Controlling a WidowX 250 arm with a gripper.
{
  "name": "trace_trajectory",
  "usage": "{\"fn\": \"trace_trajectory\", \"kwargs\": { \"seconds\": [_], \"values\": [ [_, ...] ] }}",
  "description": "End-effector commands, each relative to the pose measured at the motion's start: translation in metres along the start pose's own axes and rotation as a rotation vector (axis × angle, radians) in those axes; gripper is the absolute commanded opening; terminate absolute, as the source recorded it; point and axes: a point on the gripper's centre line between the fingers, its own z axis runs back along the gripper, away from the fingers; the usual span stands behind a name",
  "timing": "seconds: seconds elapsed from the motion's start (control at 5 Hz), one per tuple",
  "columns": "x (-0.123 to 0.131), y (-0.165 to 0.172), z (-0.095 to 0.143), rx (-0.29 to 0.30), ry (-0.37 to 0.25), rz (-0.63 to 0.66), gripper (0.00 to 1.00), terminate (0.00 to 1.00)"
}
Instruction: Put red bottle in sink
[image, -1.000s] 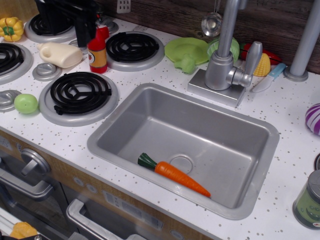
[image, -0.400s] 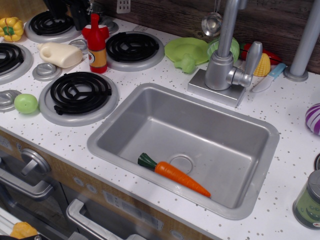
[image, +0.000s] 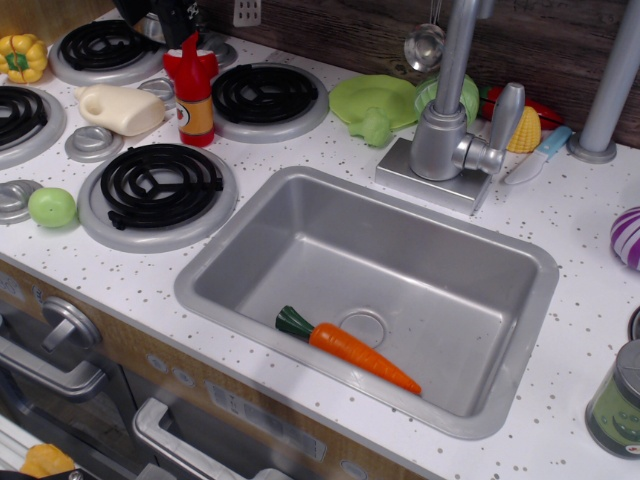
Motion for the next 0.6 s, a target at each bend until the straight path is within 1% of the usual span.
{"fn": "trace_trajectory", "kwargs": {
  "seconds": [0.0,0.2,0.4],
  "values": [
    [0.009,-0.002,0.006,0.008,-0.061,-0.044,1.00,0.00],
    [0.006,-0.007,0.000,-0.018,-0.058,-0.045,1.00,0.00],
    [0.007,-0.010,-0.009,-0.029,-0.061,-0.042,1.00,0.00]
  ]
}}
